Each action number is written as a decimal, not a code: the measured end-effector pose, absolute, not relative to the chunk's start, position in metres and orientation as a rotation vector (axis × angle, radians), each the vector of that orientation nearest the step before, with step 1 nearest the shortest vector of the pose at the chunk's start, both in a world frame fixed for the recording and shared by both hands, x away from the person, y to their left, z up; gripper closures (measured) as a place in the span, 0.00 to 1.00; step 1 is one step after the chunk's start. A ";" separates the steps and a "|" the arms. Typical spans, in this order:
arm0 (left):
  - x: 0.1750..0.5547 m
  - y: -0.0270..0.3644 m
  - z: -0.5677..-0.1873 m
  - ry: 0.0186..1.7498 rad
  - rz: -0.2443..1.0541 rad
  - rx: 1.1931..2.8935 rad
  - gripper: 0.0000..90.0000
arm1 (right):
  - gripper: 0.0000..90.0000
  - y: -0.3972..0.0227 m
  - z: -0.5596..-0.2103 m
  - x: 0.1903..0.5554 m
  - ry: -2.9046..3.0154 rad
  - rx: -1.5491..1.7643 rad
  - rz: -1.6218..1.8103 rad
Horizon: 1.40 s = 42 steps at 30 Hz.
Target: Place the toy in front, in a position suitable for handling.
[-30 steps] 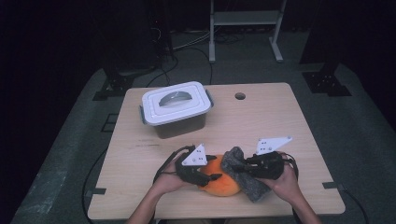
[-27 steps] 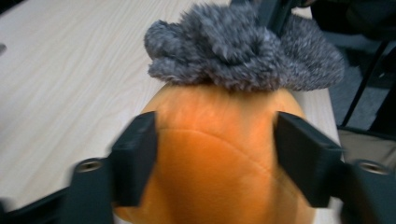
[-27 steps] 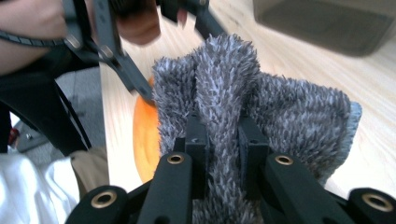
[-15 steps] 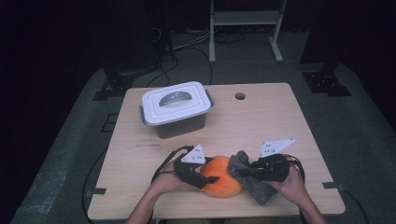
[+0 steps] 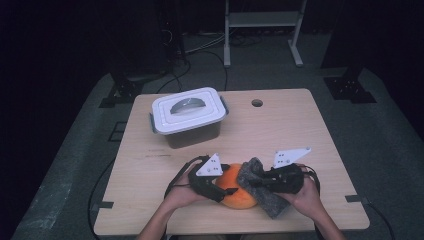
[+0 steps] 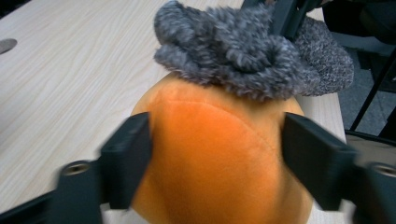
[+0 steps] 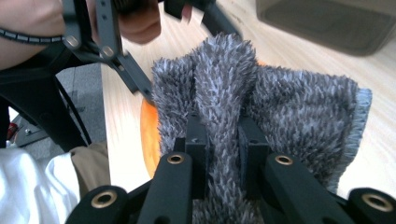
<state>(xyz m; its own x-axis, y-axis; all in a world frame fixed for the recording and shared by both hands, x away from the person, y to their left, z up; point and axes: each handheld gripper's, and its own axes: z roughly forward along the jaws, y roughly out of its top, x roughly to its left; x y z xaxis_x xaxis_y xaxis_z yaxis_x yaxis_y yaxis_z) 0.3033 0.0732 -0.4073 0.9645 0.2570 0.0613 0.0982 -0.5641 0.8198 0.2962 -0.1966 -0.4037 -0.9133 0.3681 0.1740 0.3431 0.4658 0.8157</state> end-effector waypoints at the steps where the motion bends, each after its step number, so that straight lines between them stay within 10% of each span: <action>1: 0.304 0.073 -0.408 0.258 0.217 2.173 0.18 | 0.86 -0.198 -0.404 0.296 2.672 0.651 1.474; 14: 0.298 0.064 -0.405 0.250 0.209 2.200 0.28 | 0.86 -0.190 -0.385 0.287 2.618 0.589 1.519; 22: 0.301 0.070 -0.402 0.229 0.158 2.204 0.09 | 0.86 -0.195 -0.396 0.291 2.659 0.600 1.472; 29: 0.298 0.067 -0.403 0.223 0.173 2.178 0.33 | 0.86 -0.206 -0.390 0.292 2.645 0.632 1.450; 42: 0.293 0.060 -0.402 0.215 0.187 2.168 0.30 | 0.86 -0.191 -0.379 0.284 2.653 0.541 1.432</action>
<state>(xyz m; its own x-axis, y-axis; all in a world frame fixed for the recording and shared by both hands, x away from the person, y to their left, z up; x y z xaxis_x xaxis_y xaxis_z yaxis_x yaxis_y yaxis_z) 0.2933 0.0602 -0.4017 0.9733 0.2234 0.0533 0.0841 -0.5625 0.8225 0.2839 -0.1907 -0.3792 -0.9346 0.3421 0.0970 0.2688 0.5011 0.8226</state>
